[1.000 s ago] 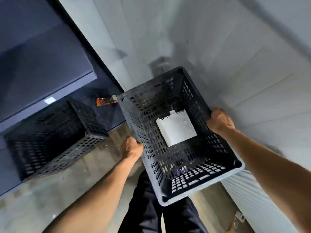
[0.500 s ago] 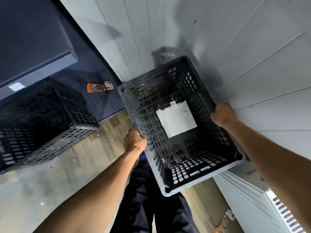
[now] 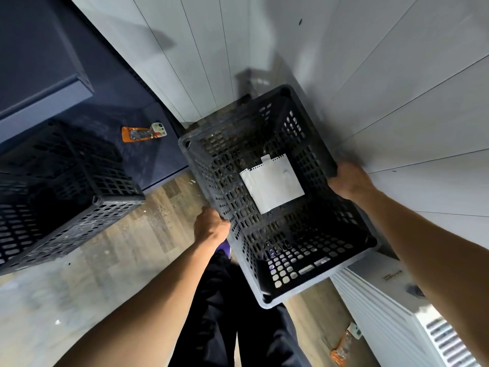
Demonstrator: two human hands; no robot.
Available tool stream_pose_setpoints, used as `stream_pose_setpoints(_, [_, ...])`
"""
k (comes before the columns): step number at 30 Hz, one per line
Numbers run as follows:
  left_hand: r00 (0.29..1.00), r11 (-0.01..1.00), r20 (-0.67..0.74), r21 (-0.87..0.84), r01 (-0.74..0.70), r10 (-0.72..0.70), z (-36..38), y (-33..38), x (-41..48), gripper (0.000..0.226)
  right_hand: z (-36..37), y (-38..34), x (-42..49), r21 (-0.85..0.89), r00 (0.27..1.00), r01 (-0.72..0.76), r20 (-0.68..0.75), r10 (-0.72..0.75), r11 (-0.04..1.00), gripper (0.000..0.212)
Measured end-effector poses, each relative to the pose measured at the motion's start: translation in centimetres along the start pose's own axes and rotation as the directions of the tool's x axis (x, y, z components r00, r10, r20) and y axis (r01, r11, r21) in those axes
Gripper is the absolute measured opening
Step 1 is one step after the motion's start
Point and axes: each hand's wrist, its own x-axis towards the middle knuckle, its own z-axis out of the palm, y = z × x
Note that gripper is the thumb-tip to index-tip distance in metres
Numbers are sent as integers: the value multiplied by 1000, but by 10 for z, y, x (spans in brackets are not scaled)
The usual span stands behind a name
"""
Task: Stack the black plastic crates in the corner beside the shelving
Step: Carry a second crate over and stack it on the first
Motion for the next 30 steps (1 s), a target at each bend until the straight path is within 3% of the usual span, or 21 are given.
stream_pose_setpoints(10, [993, 987, 96, 132, -87, 75, -3, 3, -12, 45, 9, 2, -1, -8, 996, -25, -90, 24, 1000, 38])
stream_pose_setpoints(16, [985, 951, 94, 262, -164, 144, 2, 5, -29, 56, 21, -11, -24, -160, 998, -3, -55, -6, 987, 66])
stream_pose_setpoints(22, [941, 871, 46, 365, -328, 335, -7, -1, -43, 96, 31, -21, -58, -74, 1000, 17, -21, -18, 997, 61])
stream_pose_setpoints(30, [833, 675, 197, 505, -538, 517, -29, 6, -47, 71, 51, -43, -113, 156, 1000, -20, -11, 22, 988, 59])
